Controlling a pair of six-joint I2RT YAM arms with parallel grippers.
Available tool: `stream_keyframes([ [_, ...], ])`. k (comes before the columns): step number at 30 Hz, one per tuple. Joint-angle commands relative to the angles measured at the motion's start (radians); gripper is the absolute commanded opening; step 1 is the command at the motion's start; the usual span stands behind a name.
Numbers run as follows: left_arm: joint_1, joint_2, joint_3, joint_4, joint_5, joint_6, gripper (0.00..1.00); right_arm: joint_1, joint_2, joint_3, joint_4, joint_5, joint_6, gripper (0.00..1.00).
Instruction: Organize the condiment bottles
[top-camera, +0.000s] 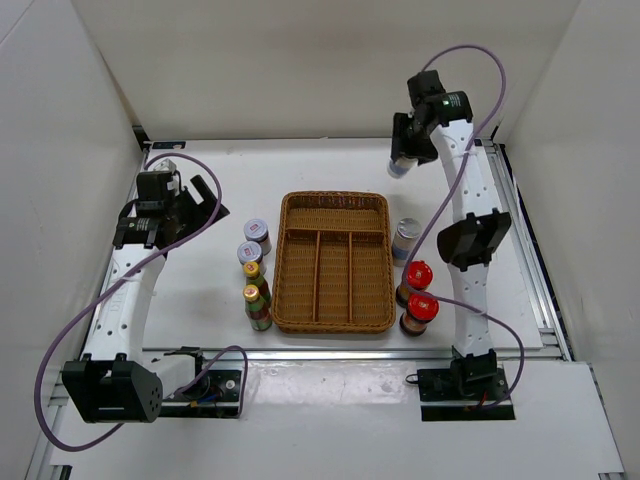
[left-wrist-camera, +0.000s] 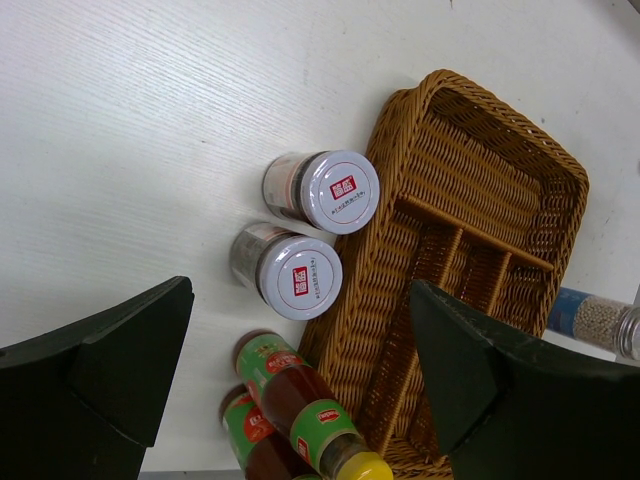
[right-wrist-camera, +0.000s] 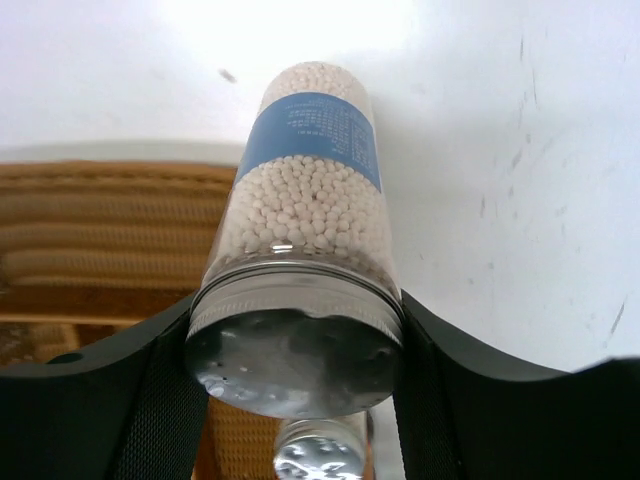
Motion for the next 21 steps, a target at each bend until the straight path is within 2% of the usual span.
stream_keyframes([
  [1, 0.002, -0.021, -0.005, 0.001, -0.007, -0.009, 1.00, 0.083, -0.028, 0.158, -0.267, -0.007, -0.007, 0.08],
  [5, 0.002, -0.021, -0.005, 0.001, -0.007, -0.009, 1.00, 0.163, -0.050, 0.149, -0.267, -0.019, -0.007, 0.08],
  [12, 0.002, -0.021, -0.014, 0.001, -0.016, -0.009, 1.00, 0.257, -0.071, -0.002, -0.267, -0.030, 0.002, 0.06],
  [18, 0.002, -0.030, -0.023, 0.010, -0.016, -0.009, 1.00, 0.266, -0.042, -0.069, -0.267, -0.049, 0.002, 0.06],
  [21, 0.002, -0.030, -0.032, 0.010, -0.016, -0.009, 1.00, 0.266, -0.022, -0.115, -0.248, -0.001, 0.012, 0.06],
])
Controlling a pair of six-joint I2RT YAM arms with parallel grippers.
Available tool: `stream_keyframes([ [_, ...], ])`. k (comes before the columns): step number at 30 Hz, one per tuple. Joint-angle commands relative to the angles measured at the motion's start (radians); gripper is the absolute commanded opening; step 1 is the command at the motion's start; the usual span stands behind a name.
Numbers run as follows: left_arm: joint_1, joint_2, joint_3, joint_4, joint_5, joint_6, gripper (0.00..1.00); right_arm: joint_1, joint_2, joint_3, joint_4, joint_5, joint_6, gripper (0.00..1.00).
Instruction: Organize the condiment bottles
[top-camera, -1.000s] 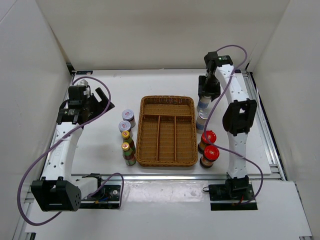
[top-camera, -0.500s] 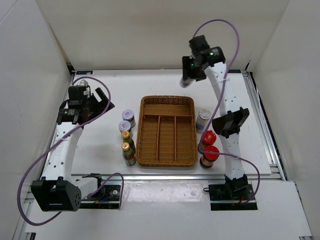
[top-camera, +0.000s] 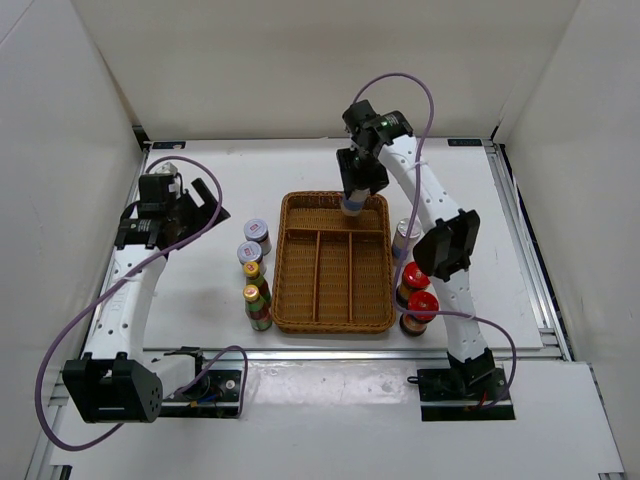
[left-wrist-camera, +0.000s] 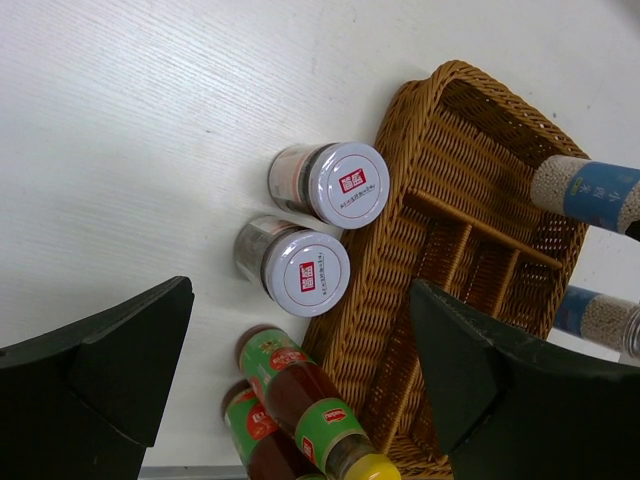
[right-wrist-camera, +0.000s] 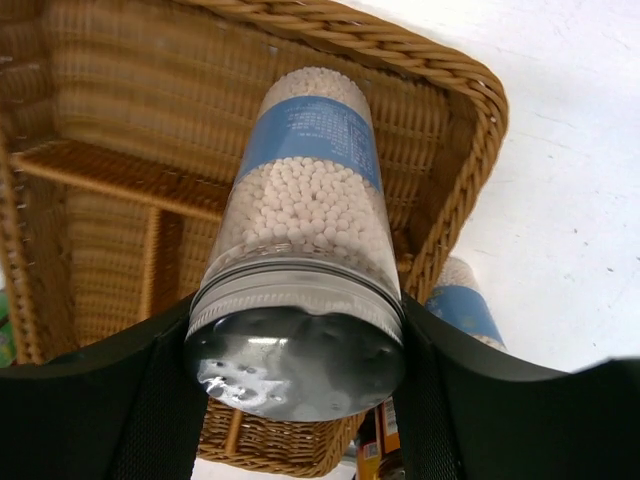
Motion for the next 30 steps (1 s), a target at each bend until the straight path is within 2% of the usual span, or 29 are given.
stream_keyframes([
  [1, 0.002, -0.029, -0.014, 0.009, -0.016, -0.004, 1.00, -0.007, -0.011, -0.034, -0.223, 0.051, 0.012, 0.06],
  [5, 0.002, -0.029, -0.014, 0.009, -0.016, -0.004, 1.00, -0.007, -0.011, -0.111, -0.176, 0.062, 0.012, 0.13],
  [9, 0.002, -0.020, -0.005, 0.009, -0.016, -0.004, 1.00, -0.017, -0.020, -0.203, -0.133, 0.062, 0.036, 0.26],
  [10, 0.002, -0.020, -0.005, 0.009, -0.016, -0.004, 1.00, -0.017, -0.020, -0.214, -0.133, 0.062, 0.036, 0.43],
  [11, 0.002, -0.020, -0.005, 0.009, -0.016, -0.004, 1.00, -0.026, -0.020, -0.214, -0.123, 0.062, 0.036, 0.54],
  [13, 0.002, -0.020, -0.005, 0.009, -0.016, -0.004, 1.00, -0.026, -0.029, -0.200, -0.123, 0.076, 0.036, 0.68],
  [14, 0.002, -0.020, -0.005, 0.009, -0.016, -0.004, 1.00, -0.026, -0.029, -0.182, -0.146, 0.102, 0.036, 0.84],
  [15, 0.002, -0.020, -0.005, 0.009, -0.016, -0.004, 1.00, -0.026, -0.029, -0.160, -0.155, 0.122, 0.027, 0.89],
  [16, 0.002, -0.020, -0.005, 0.009, -0.016, -0.004, 1.00, -0.026, -0.040, -0.128, -0.156, 0.151, 0.027, 1.00],
  [20, 0.002, -0.011, -0.014, 0.009, -0.007, -0.013, 1.00, -0.026, -0.087, -0.067, -0.177, 0.286, 0.039, 1.00],
  [24, 0.002, -0.002, -0.014, 0.018, 0.003, -0.013, 1.00, -0.042, -0.173, -0.079, -0.223, 0.405, 0.131, 1.00],
  [26, 0.002, 0.007, -0.014, 0.018, 0.003, -0.013, 1.00, -0.073, -0.234, -0.122, -0.214, 0.369, 0.132, 1.00],
  [28, 0.002, 0.007, -0.014, 0.018, 0.003, -0.013, 1.00, -0.095, -0.291, -0.241, -0.134, 0.308, 0.101, 1.00],
  [30, 0.002, 0.007, -0.014, 0.028, 0.012, -0.024, 1.00, -0.112, -0.402, -0.364, -0.029, 0.153, 0.057, 1.00],
])
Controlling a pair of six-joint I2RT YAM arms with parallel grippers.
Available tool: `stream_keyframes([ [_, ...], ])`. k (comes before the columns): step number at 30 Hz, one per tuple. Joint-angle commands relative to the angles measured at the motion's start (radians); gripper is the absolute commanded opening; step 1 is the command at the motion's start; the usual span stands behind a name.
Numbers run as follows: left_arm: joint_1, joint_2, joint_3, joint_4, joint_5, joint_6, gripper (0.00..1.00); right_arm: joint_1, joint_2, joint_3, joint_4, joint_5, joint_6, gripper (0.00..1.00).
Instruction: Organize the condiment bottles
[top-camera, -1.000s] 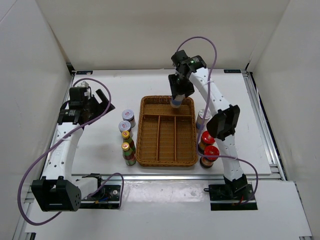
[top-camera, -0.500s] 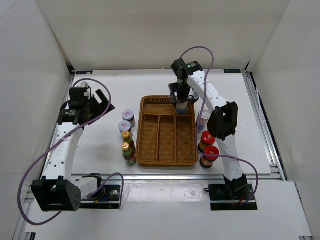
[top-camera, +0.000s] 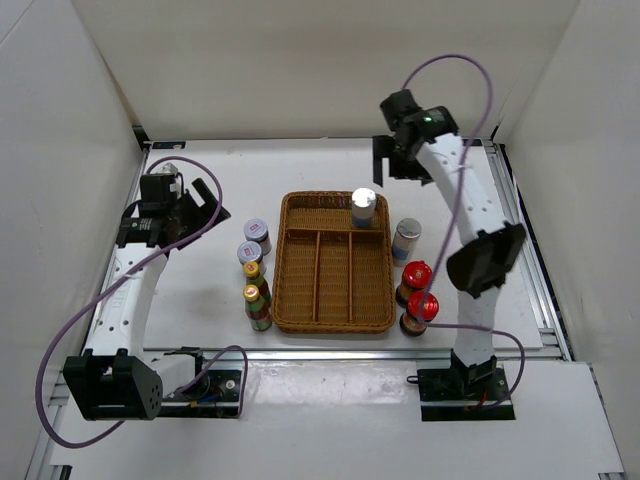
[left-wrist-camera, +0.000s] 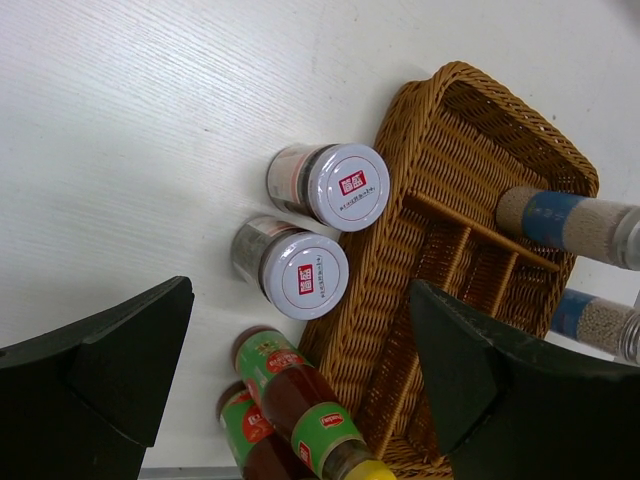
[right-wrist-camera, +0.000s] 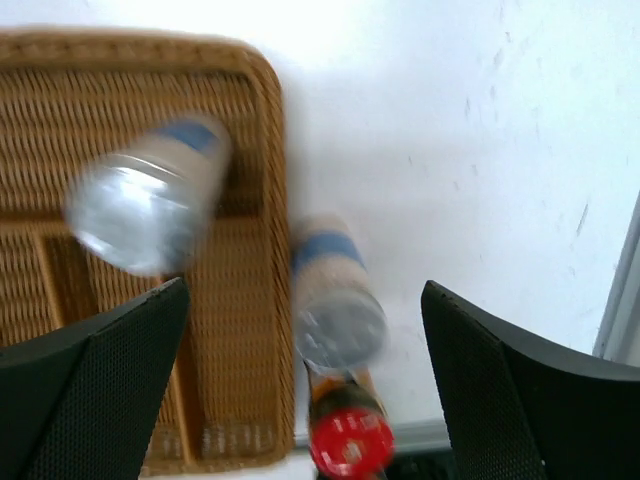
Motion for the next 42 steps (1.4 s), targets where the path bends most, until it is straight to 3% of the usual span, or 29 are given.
stream_keyframes([
  [1, 0.003, -0.005, -0.006, 0.021, 0.011, -0.011, 1.00, -0.043, -0.168, -0.208, 0.006, -0.154, -0.039, 1.00],
  [3, 0.003, -0.005, -0.015, 0.021, 0.011, -0.011, 1.00, -0.066, -0.243, -0.279, 0.056, -0.223, -0.039, 1.00],
  [13, 0.003, -0.005, -0.025, 0.021, 0.021, -0.020, 1.00, -0.126, -0.321, -0.645, 0.120, -0.261, -0.009, 1.00],
  [25, 0.003, 0.015, -0.015, 0.021, 0.040, -0.020, 1.00, -0.146, -0.216, -0.713, 0.228, -0.271, -0.027, 1.00],
  [28, 0.003, 0.015, -0.015, 0.021, 0.040, -0.020, 1.00, -0.146, -0.183, -0.713, 0.237, -0.280, -0.036, 0.87],
  [31, 0.003, 0.015, -0.015, 0.021, 0.040, -0.020, 1.00, -0.155, -0.174, -0.703, 0.237, -0.265, -0.036, 0.51],
  [32, 0.003, 0.015, -0.015, 0.021, 0.040, -0.020, 1.00, -0.155, -0.174, -0.703, 0.220, -0.252, -0.036, 0.50],
  [33, 0.003, 0.015, -0.015, 0.021, 0.040, -0.020, 1.00, -0.155, -0.174, -0.671, 0.203, -0.232, -0.036, 0.38],
  [39, 0.003, 0.015, -0.025, 0.021, 0.031, -0.020, 1.00, -0.186, -0.193, -0.470, 0.044, -0.006, -0.015, 0.07],
  [42, 0.003, 0.015, -0.025, 0.021, 0.040, -0.029, 1.00, -0.186, -0.193, -0.266, -0.001, 0.070, -0.003, 0.00],
])
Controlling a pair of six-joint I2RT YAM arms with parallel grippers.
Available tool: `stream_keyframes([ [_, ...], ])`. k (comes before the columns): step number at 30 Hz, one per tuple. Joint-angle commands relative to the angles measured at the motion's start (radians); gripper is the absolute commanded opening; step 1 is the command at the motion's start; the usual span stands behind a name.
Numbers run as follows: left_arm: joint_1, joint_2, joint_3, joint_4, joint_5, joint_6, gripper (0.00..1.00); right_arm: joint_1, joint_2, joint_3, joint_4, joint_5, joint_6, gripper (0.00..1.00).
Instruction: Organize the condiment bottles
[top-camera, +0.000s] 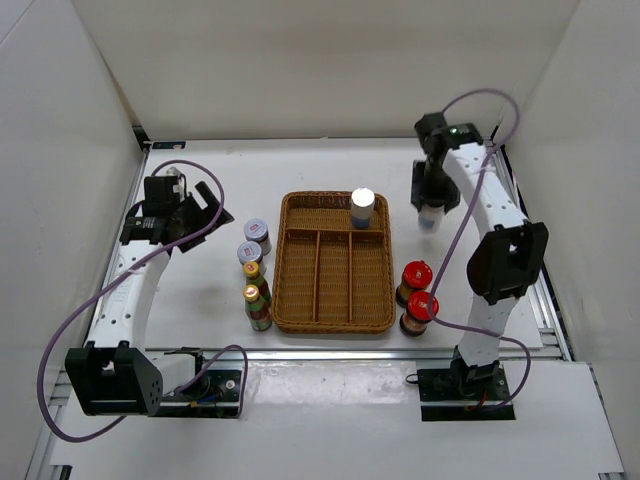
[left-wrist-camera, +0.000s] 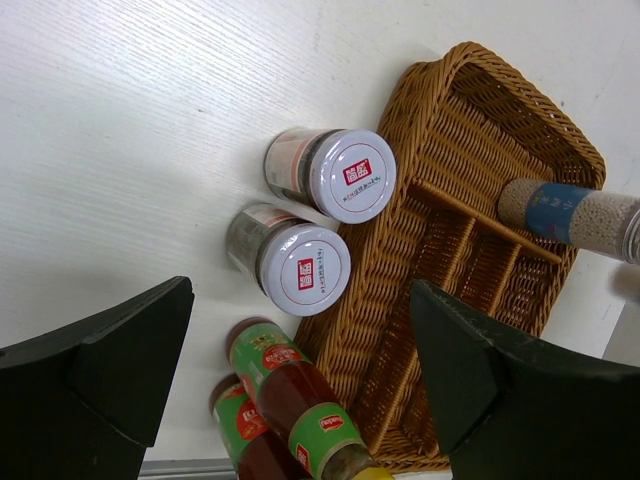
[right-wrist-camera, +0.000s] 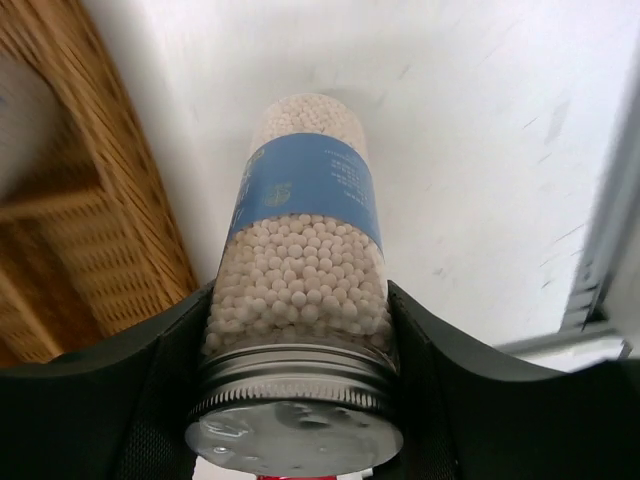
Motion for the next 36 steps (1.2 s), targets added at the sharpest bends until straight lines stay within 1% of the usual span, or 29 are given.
stream_keyframes([
  [1, 0.002, -0.010, -0.002, 0.013, 0.012, -0.011, 1.00, -0.008, -0.041, 0.232, -0.057, 0.145, 0.020, 0.00],
  [2, 0.002, -0.010, -0.002, 0.013, 0.012, -0.020, 1.00, -0.008, -0.041, 0.335, -0.057, 0.126, 0.020, 0.00],
  [5, 0.002, -0.001, -0.002, 0.013, 0.021, -0.021, 1.00, 0.042, 0.006, 0.498, -0.048, 0.087, 0.011, 0.00],
  [6, 0.002, -0.001, -0.002, 0.013, 0.021, -0.021, 1.00, 0.081, 0.020, 0.583, -0.031, 0.067, -0.027, 0.00],
  [8, 0.002, -0.001, 0.007, 0.013, 0.021, -0.021, 1.00, 0.121, 0.066, 0.657, 0.018, -0.006, -0.073, 0.00],
  [9, 0.002, -0.001, 0.007, 0.013, 0.021, -0.021, 1.00, 0.157, 0.084, 0.688, 0.029, -0.087, -0.090, 0.00],
  [10, 0.002, -0.001, 0.016, 0.013, 0.021, -0.021, 1.00, 0.173, 0.119, 0.734, 0.029, -0.136, -0.116, 0.00],
  [11, 0.002, -0.001, 0.016, 0.013, 0.012, -0.021, 1.00, 0.203, 0.132, 0.735, 0.058, -0.181, -0.125, 0.00],
  [13, 0.002, -0.001, 0.016, 0.013, 0.012, -0.010, 1.00, 0.239, 0.167, 0.735, 0.058, -0.258, -0.138, 0.00],
  [15, 0.002, -0.001, 0.016, 0.013, 0.012, -0.001, 1.00, 0.294, 0.176, 0.716, 0.067, -0.258, -0.147, 0.00],
  [19, 0.002, -0.020, 0.016, 0.013, 0.022, -0.001, 1.00, 0.342, 0.242, 0.698, 0.077, -0.362, -0.147, 0.00],
  [25, 0.002, -0.029, -0.002, 0.002, 0.032, 0.010, 1.00, 0.363, 0.325, 0.719, 0.086, -0.362, -0.115, 0.00],
  [28, -0.007, -0.038, -0.002, 0.002, 0.044, 0.010, 1.00, 0.363, 0.373, 0.744, 0.086, -0.293, -0.089, 0.00],
  [32, -0.007, -0.038, -0.002, 0.002, 0.053, 0.010, 1.00, 0.374, 0.425, 0.774, 0.086, -0.244, -0.053, 0.00],
  [34, -0.007, -0.049, -0.013, 0.002, 0.053, 0.019, 1.00, 0.383, 0.434, 0.784, 0.077, -0.230, -0.041, 0.03],
  [36, -0.007, -0.058, -0.025, 0.002, 0.053, 0.019, 1.00, 0.383, 0.468, 0.784, 0.067, -0.189, -0.027, 0.09],
])
